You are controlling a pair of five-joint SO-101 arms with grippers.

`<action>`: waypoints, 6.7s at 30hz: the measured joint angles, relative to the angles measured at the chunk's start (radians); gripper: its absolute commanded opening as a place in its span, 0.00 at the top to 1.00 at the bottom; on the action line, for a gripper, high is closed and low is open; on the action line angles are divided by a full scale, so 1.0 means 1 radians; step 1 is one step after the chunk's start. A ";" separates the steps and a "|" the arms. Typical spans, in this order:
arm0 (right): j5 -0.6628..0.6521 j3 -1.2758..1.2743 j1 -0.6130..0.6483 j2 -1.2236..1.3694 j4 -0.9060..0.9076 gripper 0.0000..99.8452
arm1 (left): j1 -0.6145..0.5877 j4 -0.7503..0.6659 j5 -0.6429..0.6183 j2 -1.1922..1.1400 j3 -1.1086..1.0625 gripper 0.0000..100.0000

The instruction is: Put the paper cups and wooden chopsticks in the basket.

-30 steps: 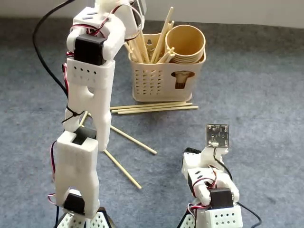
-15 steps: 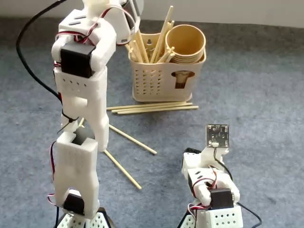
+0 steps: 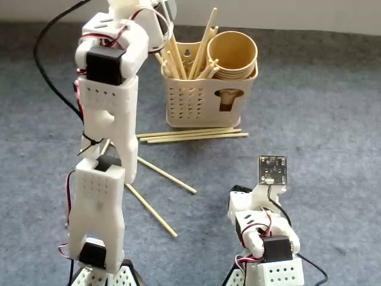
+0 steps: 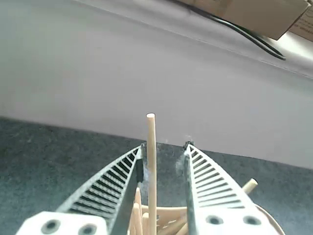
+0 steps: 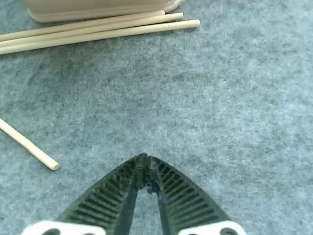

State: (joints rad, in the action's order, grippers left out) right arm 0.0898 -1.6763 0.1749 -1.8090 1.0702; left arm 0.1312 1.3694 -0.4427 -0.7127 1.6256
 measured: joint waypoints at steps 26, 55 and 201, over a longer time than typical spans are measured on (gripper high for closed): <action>0.000 0.000 0.000 0.000 0.000 1.00 | 0.069 0.299 -0.110 0.063 0.000 0.99; 0.000 0.000 0.000 0.000 0.000 1.00 | 0.055 0.379 -0.110 0.187 0.000 0.99; 0.000 0.000 0.000 0.000 0.000 1.00 | 0.054 -0.862 0.140 0.807 -1.490 0.93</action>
State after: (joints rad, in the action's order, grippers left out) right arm 0.0898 -1.6763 0.1749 -1.8090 1.0702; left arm 0.1849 0.5071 -0.3030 0.0944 0.1358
